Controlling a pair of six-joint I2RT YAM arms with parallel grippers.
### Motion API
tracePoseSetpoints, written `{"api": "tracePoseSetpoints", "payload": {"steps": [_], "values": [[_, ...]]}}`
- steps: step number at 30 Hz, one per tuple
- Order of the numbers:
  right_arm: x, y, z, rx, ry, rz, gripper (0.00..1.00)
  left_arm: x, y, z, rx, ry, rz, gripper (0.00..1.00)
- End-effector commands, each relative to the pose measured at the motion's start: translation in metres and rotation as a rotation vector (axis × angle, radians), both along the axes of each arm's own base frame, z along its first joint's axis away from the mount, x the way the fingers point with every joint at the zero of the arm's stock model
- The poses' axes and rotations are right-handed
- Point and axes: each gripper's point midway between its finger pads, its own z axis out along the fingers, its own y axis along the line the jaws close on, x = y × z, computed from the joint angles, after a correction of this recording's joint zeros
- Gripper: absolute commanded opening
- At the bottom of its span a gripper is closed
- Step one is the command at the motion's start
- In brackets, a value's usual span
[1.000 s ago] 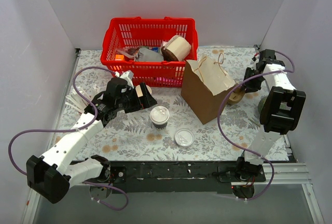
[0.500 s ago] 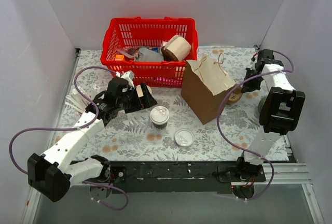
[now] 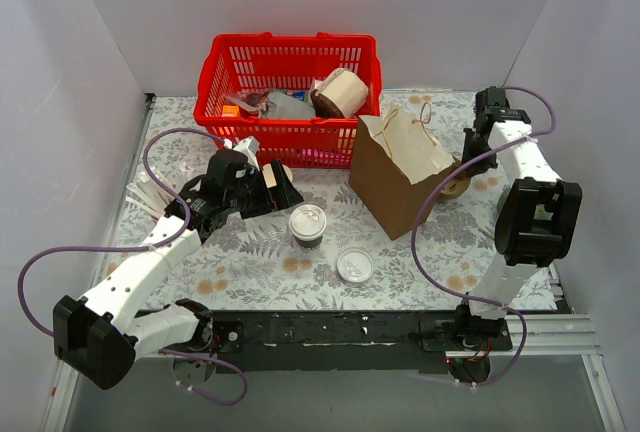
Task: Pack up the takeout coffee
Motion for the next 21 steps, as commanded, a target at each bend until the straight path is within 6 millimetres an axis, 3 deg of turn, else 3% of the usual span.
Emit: {"api": "tracePoseSetpoints", "payload": {"steps": [1, 7, 12, 16, 20, 21], "values": [[-0.008, -0.026, 0.019, -0.203, 0.036, -0.062, 0.01, -0.002, 0.001, 0.008, -0.006, -0.016, -0.016, 0.98], [-0.006, -0.026, 0.007, -0.239, 0.062, -0.067, 0.01, -0.004, 0.001, 0.009, -0.006, -0.015, -0.015, 0.98], [-0.007, -0.024, -0.003, -0.227, 0.087, -0.070, 0.08, -0.005, 0.003, 0.009, -0.005, -0.017, -0.011, 0.98], [-0.004, -0.018, -0.007, -0.193, 0.074, -0.067, 0.01, -0.004, 0.003, 0.009, -0.002, -0.019, -0.011, 0.98], [0.007, -0.006, 0.009, -0.119, -0.025, -0.071, 0.01, -0.005, 0.003, 0.007, -0.003, -0.015, -0.011, 0.98], [0.007, -0.003, 0.022, -0.098, -0.063, -0.077, 0.01, -0.005, 0.002, 0.007, -0.004, -0.013, -0.012, 0.98]]}}
